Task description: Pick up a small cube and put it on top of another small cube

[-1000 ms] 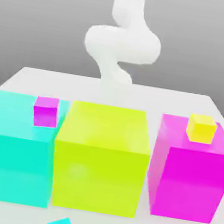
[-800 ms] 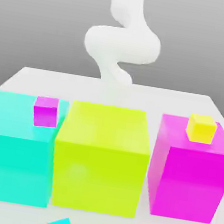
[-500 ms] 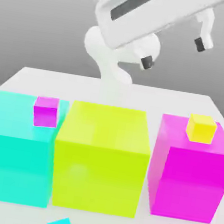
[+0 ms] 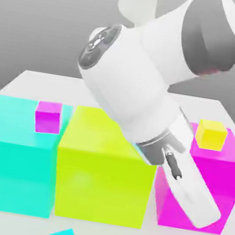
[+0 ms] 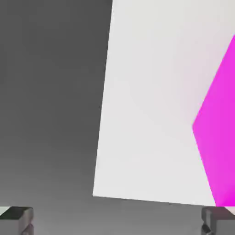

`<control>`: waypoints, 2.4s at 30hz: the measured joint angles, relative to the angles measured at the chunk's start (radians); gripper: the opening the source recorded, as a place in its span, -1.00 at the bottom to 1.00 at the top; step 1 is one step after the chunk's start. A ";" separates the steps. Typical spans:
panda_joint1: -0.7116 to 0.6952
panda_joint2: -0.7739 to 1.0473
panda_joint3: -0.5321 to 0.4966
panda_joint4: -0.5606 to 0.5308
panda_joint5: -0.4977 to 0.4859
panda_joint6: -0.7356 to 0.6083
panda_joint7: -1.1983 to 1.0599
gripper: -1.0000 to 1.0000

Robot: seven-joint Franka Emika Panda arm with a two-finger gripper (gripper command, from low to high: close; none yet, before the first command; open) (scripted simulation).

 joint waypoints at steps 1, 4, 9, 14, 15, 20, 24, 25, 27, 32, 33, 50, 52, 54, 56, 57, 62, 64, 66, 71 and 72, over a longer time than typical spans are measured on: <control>0.003 0.021 0.004 0.003 0.012 0.013 0.039 0.00; 0.020 0.079 0.007 0.014 0.045 0.054 0.155 0.00; 0.054 0.154 0.011 0.034 0.092 0.142 0.334 0.00; 0.102 0.202 0.003 0.055 0.122 0.244 0.494 0.00; 0.110 0.207 -0.017 0.044 0.097 0.270 0.533 0.00; 0.173 0.201 -0.215 -0.064 -0.151 0.406 0.785 0.00; 0.318 0.206 -0.477 -0.148 -0.352 0.478 0.990 0.00; 0.314 0.232 -0.478 -0.148 -0.349 0.501 0.995 0.00; 0.270 0.303 -0.428 -0.130 -0.296 0.552 0.962 0.00; 0.248 0.324 -0.409 -0.128 -0.333 0.521 0.947 -1.00; 0.248 0.324 -0.409 -0.128 -0.333 0.522 0.947 -1.00; 0.182 0.116 -0.708 0.150 -0.655 -0.054 0.717 -1.00; 0.141 0.102 -0.740 0.205 -0.693 -0.144 0.645 -1.00; 0.098 0.088 -0.772 0.261 -0.734 -0.230 0.573 -1.00; 0.045 0.084 -0.787 0.286 -0.741 -0.291 0.487 -1.00; 0.018 0.085 -0.790 0.290 -0.736 -0.314 0.440 -1.00; -0.105 0.081 -0.804 0.292 -0.714 -0.404 0.205 -1.00; -0.145 0.071 -0.811 0.290 -0.713 -0.432 0.114 -1.00; -0.169 0.062 -0.806 0.267 -0.698 -0.439 0.037 -1.00; -0.186 0.009 -0.783 0.186 -0.669 -0.427 -0.126 -1.00; -0.184 -0.008 -0.779 0.168 -0.669 -0.422 -0.154 -1.00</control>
